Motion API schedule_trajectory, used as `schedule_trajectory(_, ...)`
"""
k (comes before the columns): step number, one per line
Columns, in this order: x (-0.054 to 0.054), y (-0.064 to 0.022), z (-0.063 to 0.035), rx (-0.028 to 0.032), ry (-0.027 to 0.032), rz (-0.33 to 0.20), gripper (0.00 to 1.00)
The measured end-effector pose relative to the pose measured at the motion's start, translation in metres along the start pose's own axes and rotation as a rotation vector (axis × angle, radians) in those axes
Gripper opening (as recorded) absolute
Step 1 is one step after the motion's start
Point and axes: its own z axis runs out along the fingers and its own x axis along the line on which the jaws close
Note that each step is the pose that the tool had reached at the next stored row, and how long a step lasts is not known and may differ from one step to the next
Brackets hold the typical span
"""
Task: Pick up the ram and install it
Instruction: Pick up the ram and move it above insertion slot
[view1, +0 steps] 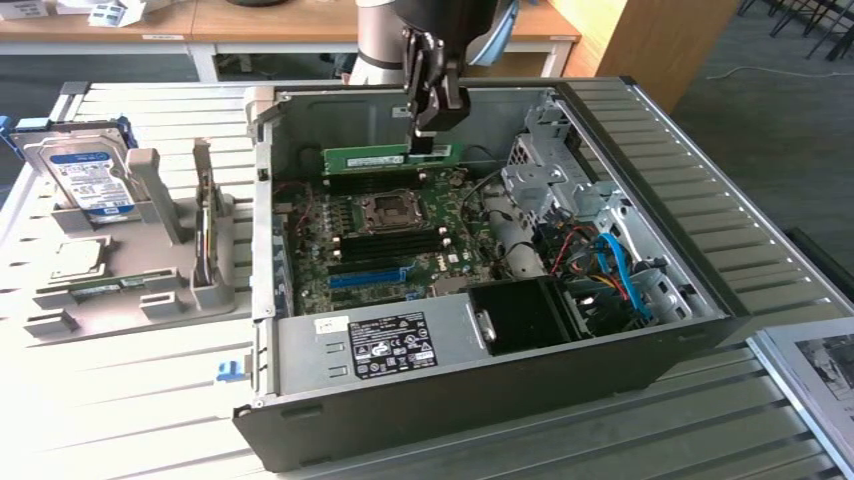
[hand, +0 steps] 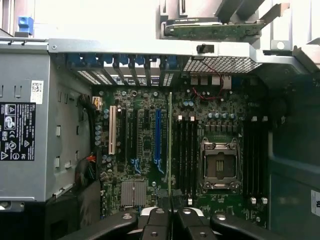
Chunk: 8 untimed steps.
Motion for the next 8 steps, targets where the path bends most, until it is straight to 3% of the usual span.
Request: schedule_trajectory(8, -0.0005, -0.0006, 0.0001, 0.0001, -0.0001, 0.0, 0.12)
